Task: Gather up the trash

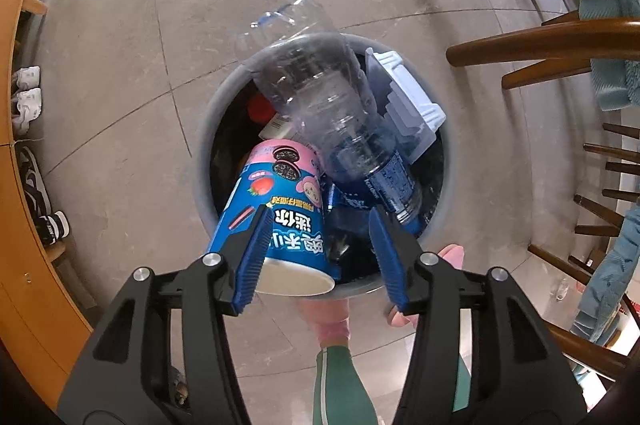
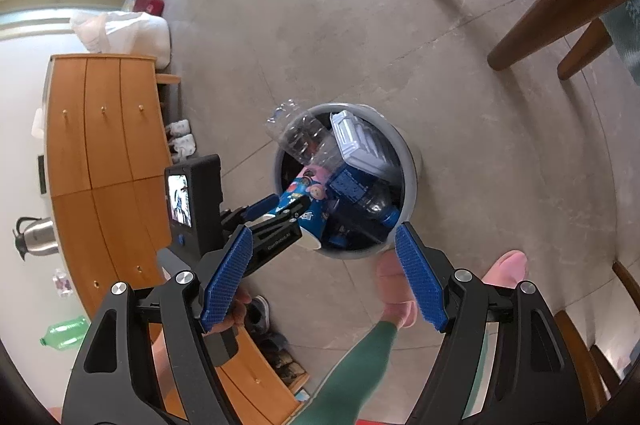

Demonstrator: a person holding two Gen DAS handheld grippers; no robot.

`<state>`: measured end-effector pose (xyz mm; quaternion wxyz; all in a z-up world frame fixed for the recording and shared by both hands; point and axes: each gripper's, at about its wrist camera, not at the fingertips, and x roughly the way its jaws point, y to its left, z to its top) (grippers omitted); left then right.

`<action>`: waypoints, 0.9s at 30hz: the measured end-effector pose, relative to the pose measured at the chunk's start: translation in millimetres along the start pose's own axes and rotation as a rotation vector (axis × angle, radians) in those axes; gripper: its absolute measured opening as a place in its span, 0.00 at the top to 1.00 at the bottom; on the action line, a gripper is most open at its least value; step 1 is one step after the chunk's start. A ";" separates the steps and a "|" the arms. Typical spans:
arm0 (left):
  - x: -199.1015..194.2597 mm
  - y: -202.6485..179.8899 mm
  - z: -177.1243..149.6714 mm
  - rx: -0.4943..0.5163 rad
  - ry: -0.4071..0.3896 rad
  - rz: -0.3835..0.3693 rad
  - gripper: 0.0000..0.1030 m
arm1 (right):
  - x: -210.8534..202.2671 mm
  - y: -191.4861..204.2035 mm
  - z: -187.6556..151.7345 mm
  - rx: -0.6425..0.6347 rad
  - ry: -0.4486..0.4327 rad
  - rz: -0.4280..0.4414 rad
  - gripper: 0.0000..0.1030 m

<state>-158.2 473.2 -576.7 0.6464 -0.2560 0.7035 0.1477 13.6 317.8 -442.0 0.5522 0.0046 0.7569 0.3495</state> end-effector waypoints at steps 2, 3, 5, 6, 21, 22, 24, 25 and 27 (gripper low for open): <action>-9.4 1.5 -0.6 -0.008 -0.010 -0.010 0.53 | -0.9 0.9 0.3 0.002 -0.002 0.002 0.28; -12.9 -0.3 -1.2 -0.014 -0.016 -0.016 0.53 | -2.1 2.1 0.4 0.002 -0.001 0.006 0.28; -27.6 -0.3 -3.6 -0.019 -0.029 -0.028 0.53 | -3.8 4.5 0.2 -0.003 -0.003 0.006 0.28; -33.0 -1.2 -3.9 -0.019 -0.032 -0.030 0.53 | -6.5 8.3 0.0 -0.008 -0.002 0.008 0.28; -275.7 -14.1 -28.5 0.036 -0.224 0.049 0.53 | -137.6 112.8 -36.8 -0.162 -0.098 0.103 0.28; -293.4 -18.3 -29.5 0.048 -0.247 0.049 0.53 | -151.8 116.6 -39.8 -0.167 -0.115 0.105 0.28; -316.1 -28.4 -31.0 0.066 -0.273 0.036 0.53 | -180.2 122.1 -47.0 -0.174 -0.148 0.102 0.28; -327.9 -34.5 -31.6 0.078 -0.281 0.034 0.53 | -189.5 123.0 -49.3 -0.174 -0.160 0.103 0.28; -354.2 -51.8 -32.1 0.120 -0.306 0.037 0.53 | -215.9 123.2 -56.5 -0.168 -0.198 0.098 0.28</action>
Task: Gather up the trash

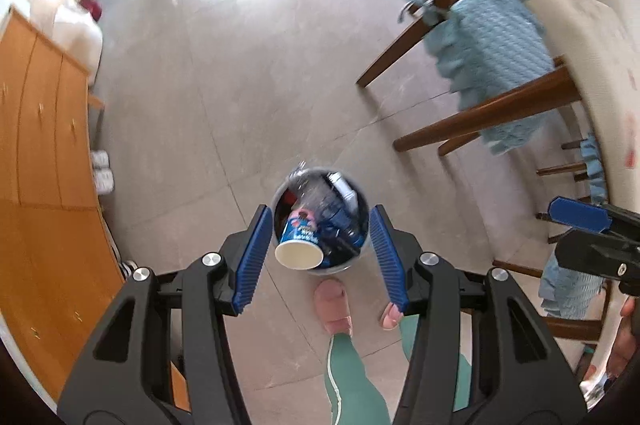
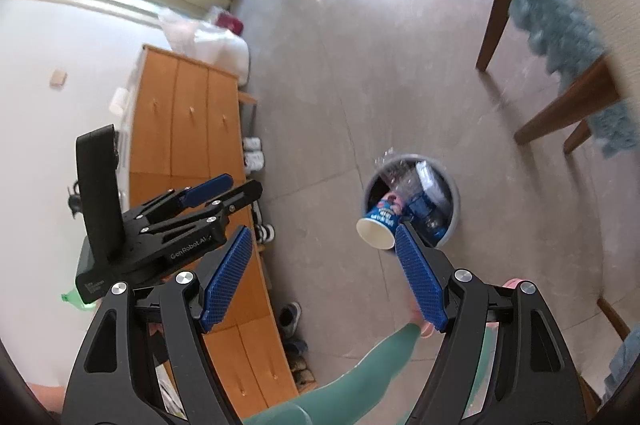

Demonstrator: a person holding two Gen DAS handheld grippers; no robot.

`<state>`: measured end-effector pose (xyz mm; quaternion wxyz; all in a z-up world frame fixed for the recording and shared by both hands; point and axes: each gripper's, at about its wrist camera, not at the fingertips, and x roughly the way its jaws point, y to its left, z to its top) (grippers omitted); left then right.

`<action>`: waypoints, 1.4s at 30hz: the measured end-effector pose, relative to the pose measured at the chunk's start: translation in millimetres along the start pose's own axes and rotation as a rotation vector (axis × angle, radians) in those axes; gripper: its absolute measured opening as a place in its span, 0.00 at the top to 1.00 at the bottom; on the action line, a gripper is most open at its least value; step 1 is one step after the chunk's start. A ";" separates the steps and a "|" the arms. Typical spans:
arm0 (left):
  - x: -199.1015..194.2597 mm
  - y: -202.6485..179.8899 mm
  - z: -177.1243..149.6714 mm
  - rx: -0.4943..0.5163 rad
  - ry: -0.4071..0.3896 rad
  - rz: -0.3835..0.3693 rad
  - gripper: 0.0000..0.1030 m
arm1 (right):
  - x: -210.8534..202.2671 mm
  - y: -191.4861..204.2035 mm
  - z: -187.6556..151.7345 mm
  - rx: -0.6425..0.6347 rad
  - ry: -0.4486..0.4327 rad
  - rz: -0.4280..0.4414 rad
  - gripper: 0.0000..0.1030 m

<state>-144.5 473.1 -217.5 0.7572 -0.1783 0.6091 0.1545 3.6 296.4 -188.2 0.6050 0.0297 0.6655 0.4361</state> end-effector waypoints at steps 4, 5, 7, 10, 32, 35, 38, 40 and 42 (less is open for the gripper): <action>-37.3 -37.6 15.9 0.090 -0.046 -0.024 0.53 | -63.9 -4.5 -7.1 0.038 -0.103 -0.031 0.28; -45.2 -47.5 17.9 0.112 -0.056 -0.030 0.53 | -78.2 -8.5 -9.3 0.056 -0.127 -0.036 0.28; -68.5 -77.0 26.2 0.181 -0.094 -0.059 0.53 | -111.8 -19.1 -17.7 0.102 -0.189 -0.056 0.28; -95.4 -124.8 33.0 0.292 -0.137 -0.091 0.53 | -157.4 -39.3 -37.2 0.181 -0.274 -0.094 0.28; -179.1 -518.3 -6.1 0.919 -0.262 -0.293 0.32 | -399.9 -230.0 -218.9 0.597 -0.672 -0.347 0.28; -176.5 -548.4 -15.7 0.941 -0.250 -0.315 0.31 | -414.6 -247.2 -235.7 0.635 -0.686 -0.363 0.28; -172.9 -569.7 -20.2 0.963 -0.228 -0.332 0.31 | -425.6 -260.4 -248.7 0.663 -0.688 -0.379 0.28; -169.8 -579.2 -21.8 0.978 -0.212 -0.340 0.31 | -430.5 -269.5 -252.7 0.690 -0.689 -0.393 0.28; -166.1 -590.0 -23.0 1.003 -0.210 -0.337 0.29 | -434.1 -274.8 -259.8 0.719 -0.699 -0.400 0.28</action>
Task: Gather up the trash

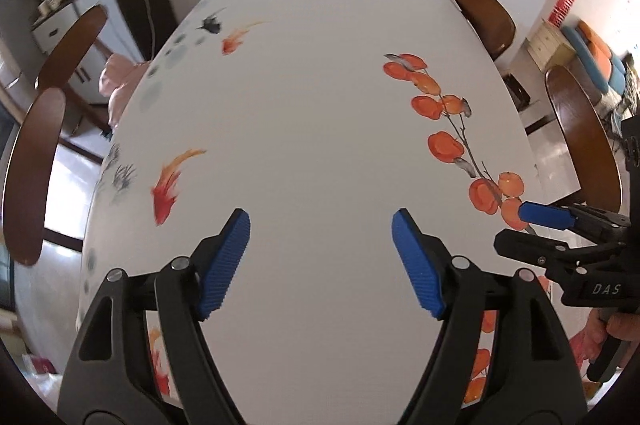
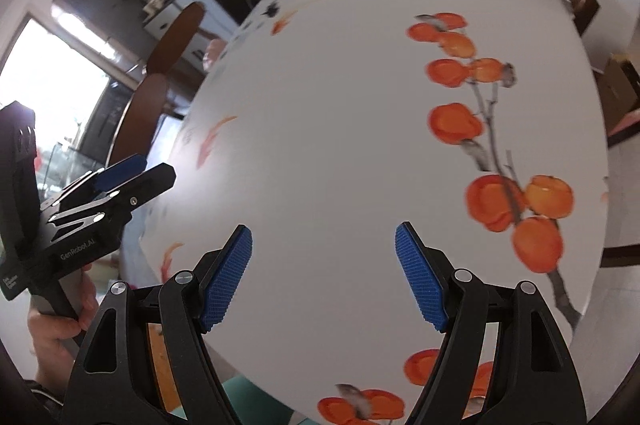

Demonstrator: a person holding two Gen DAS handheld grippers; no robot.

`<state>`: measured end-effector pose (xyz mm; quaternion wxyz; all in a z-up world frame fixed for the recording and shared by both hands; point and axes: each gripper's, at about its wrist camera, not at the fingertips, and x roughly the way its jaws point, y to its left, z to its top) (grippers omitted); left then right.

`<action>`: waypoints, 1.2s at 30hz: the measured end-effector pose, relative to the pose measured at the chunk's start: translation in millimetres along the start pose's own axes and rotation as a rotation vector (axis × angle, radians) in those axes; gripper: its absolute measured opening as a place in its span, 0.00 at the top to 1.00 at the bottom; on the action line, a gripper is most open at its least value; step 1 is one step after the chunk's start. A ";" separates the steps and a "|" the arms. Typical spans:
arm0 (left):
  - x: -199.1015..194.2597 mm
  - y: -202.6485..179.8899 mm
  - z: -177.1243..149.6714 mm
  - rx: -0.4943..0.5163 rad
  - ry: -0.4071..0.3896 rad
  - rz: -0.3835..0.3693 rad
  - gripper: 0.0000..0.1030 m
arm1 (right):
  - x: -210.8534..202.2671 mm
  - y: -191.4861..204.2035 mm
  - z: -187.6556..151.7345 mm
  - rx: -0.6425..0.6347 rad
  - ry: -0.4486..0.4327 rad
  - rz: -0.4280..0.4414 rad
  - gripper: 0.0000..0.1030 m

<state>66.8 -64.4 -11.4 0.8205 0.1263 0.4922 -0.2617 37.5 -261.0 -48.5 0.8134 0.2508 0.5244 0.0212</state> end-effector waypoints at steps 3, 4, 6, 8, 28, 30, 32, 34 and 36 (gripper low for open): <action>12.4 -4.4 11.0 0.029 0.012 -0.007 0.19 | 0.2 -3.3 0.8 0.036 -0.019 -0.030 0.25; 14.3 -4.9 13.5 0.039 0.013 -0.010 0.18 | 0.0 -4.0 1.8 0.043 -0.027 -0.044 0.23; 17.6 -6.2 20.5 0.060 0.010 -0.020 0.15 | -0.1 -3.2 1.7 0.051 -0.041 -0.063 0.23; 19.4 -6.6 27.7 0.086 0.000 -0.024 0.12 | 0.3 -3.3 1.0 0.082 -0.051 -0.079 0.23; 22.8 -8.8 58.7 0.203 -0.091 -0.023 0.07 | -4.9 2.7 6.7 0.194 -0.118 -0.136 0.23; 23.2 -9.8 58.4 0.208 -0.086 -0.028 0.07 | -5.3 1.6 6.4 0.197 -0.119 -0.132 0.23; 23.0 -9.8 58.4 0.208 -0.086 -0.025 0.07 | -5.1 1.3 6.2 0.194 -0.117 -0.136 0.23; 22.6 -8.7 58.5 0.202 -0.087 -0.022 0.07 | -4.7 0.9 6.6 0.191 -0.115 -0.134 0.23; 21.4 -7.1 58.0 0.192 -0.094 -0.019 0.07 | -4.4 0.0 7.7 0.188 -0.112 -0.133 0.23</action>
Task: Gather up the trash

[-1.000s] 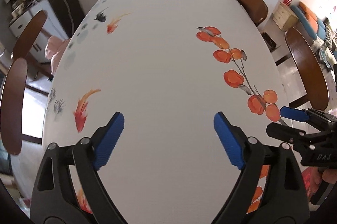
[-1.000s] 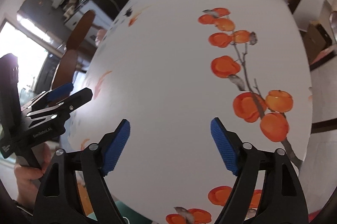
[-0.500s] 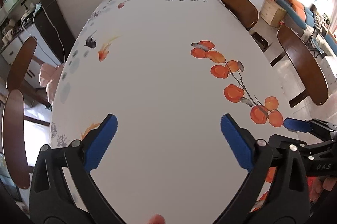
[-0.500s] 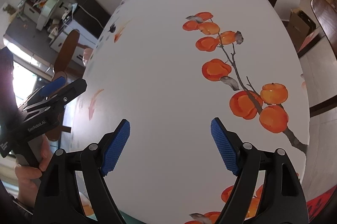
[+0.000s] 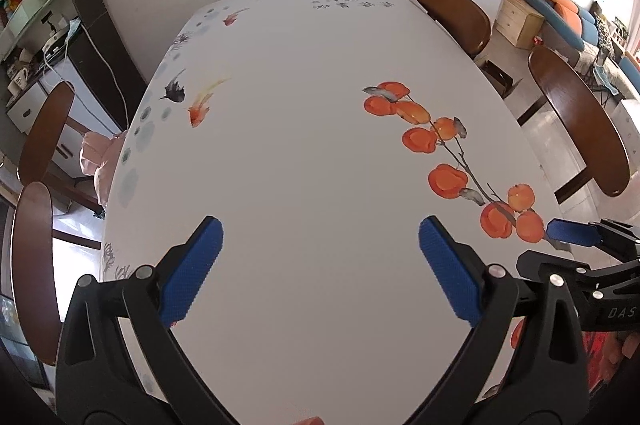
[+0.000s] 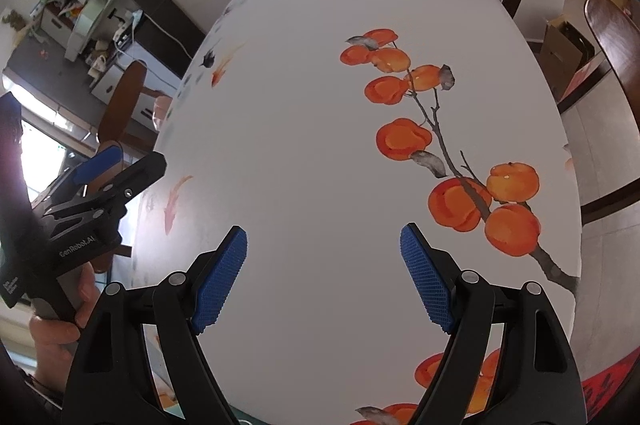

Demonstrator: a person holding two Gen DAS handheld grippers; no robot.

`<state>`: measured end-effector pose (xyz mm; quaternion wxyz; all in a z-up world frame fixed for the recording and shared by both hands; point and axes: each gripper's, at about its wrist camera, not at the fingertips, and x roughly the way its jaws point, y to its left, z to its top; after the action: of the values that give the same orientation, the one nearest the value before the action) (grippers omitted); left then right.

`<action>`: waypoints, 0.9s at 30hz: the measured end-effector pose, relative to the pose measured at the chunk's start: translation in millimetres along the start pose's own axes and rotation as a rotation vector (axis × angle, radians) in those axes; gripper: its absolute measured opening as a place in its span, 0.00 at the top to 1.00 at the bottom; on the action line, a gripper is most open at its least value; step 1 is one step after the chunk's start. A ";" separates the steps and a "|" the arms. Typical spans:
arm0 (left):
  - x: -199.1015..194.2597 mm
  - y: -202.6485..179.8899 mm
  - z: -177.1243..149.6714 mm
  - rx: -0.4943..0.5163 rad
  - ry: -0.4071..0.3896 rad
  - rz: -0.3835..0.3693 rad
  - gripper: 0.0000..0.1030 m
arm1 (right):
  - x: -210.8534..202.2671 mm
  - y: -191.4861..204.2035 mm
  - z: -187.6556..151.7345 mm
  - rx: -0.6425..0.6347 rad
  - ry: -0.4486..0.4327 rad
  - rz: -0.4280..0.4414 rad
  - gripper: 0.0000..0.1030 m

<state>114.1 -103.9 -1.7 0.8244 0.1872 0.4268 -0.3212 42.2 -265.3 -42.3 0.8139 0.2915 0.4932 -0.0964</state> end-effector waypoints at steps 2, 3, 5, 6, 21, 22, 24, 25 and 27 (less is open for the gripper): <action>-0.8 2.4 -0.5 -0.018 -0.005 -0.001 0.07 | -0.2 0.6 0.9 -0.005 0.000 0.001 0.23; -0.9 3.0 -0.8 -0.023 -0.007 -0.001 0.07 | -0.3 1.1 1.8 -0.009 0.000 0.002 0.23; -0.7 3.8 -1.3 -0.027 -0.003 0.005 0.07 | -1.1 2.9 2.9 -0.018 -0.002 0.008 0.23; -0.8 4.1 -1.5 -0.027 -0.002 0.010 0.07 | -1.7 3.9 3.5 -0.023 -0.004 0.009 0.23; -1.9 8.1 -4.8 -0.053 0.015 0.020 0.07 | -2.7 4.1 4.2 -0.023 -0.007 0.014 0.22; -1.8 8.6 -5.0 -0.054 0.017 0.020 0.07 | -2.5 3.7 4.1 -0.022 -0.007 0.015 0.22; -2.2 8.9 -5.8 -0.052 0.019 0.019 0.07 | -2.6 4.0 3.7 -0.018 -0.008 0.016 0.21; -2.4 9.3 -6.0 -0.051 0.018 0.022 0.07 | -2.2 4.1 3.5 -0.018 -0.009 0.016 0.20; -2.1 9.9 -6.5 -0.050 0.019 0.026 0.07 | -1.9 5.5 3.3 -0.022 -0.009 0.018 0.20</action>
<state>116.2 -92.1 -3.4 0.8288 0.1749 0.4402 -0.2980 46.1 -263.0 -37.4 0.8201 0.2867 0.4879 -0.0848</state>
